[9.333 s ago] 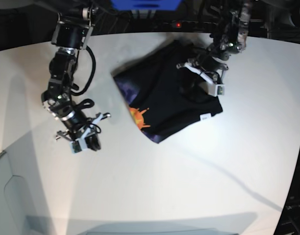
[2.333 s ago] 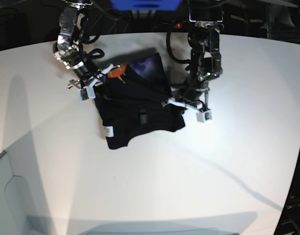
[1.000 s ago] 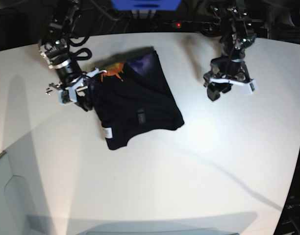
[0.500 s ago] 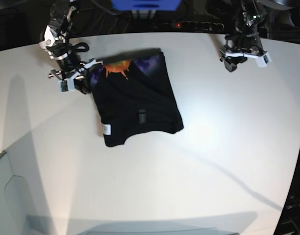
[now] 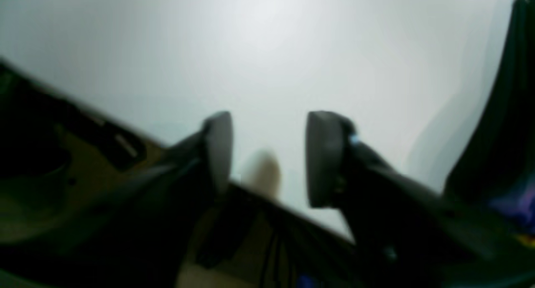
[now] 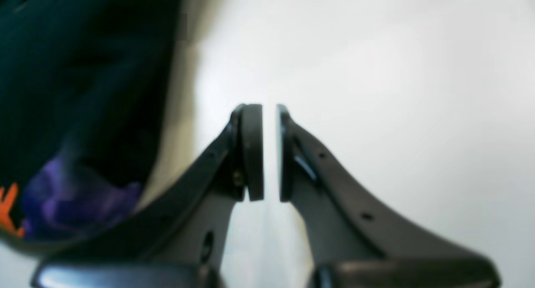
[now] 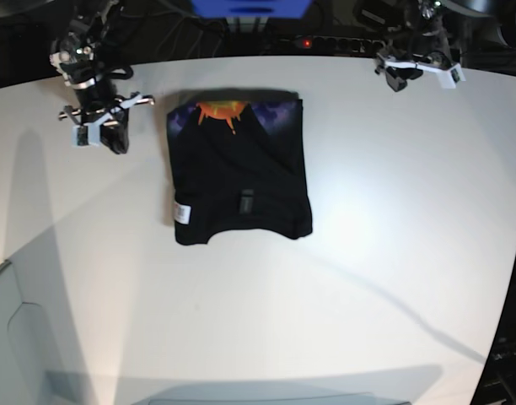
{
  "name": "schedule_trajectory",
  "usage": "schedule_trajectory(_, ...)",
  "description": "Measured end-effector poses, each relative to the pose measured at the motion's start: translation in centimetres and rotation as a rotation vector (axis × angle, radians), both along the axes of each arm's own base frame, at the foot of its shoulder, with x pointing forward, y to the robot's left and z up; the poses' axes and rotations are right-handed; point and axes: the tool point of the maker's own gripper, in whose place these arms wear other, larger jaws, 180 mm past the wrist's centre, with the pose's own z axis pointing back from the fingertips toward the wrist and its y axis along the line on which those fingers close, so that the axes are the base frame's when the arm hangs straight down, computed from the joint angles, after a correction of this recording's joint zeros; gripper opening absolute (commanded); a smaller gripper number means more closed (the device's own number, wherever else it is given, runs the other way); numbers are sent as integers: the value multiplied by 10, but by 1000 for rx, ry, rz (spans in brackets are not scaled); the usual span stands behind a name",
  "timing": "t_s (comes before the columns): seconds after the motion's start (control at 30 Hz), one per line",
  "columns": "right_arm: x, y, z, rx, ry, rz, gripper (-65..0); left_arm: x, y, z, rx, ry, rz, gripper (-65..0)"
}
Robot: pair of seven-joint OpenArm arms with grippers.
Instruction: Fold the T-shirt properly
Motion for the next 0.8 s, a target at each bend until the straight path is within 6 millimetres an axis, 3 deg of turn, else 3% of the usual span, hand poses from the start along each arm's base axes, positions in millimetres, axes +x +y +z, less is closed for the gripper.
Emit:
schedule_trajectory(0.1, -19, -28, 4, -53, 23, -66, -609, -23, -1, -4, -2, 58, -1, -544)
schedule_trajectory(0.23, -75, -55, -3, -127, 153, -118, -610, -53, -7, -10, -3, 138, -26, -650)
schedule_trajectory(0.43, -158, -85, -16, -190, 382, -178, -610, -82, -19, -18, -25, 235, -120, -650)
schedule_trajectory(0.53, -186, -83, -23, -189, 474, -174, -610, -105, -18, -38, -43, 308, -122, -650)
schedule_trajectory(0.67, -206, -77, -33, -179, 564, -133, -610, -164, -16, -87, -4, 541, -205, -650)
schedule_trajectory(0.73, -223, -66, -53, -133, 636, -98, -610, -174, -21, -111, 11, 587, -249, -650)
schedule_trajectory(0.8, -246, -51, -78, -56, 708, -86, -610, -171, -22, -136, 52, 563, -277, -650)
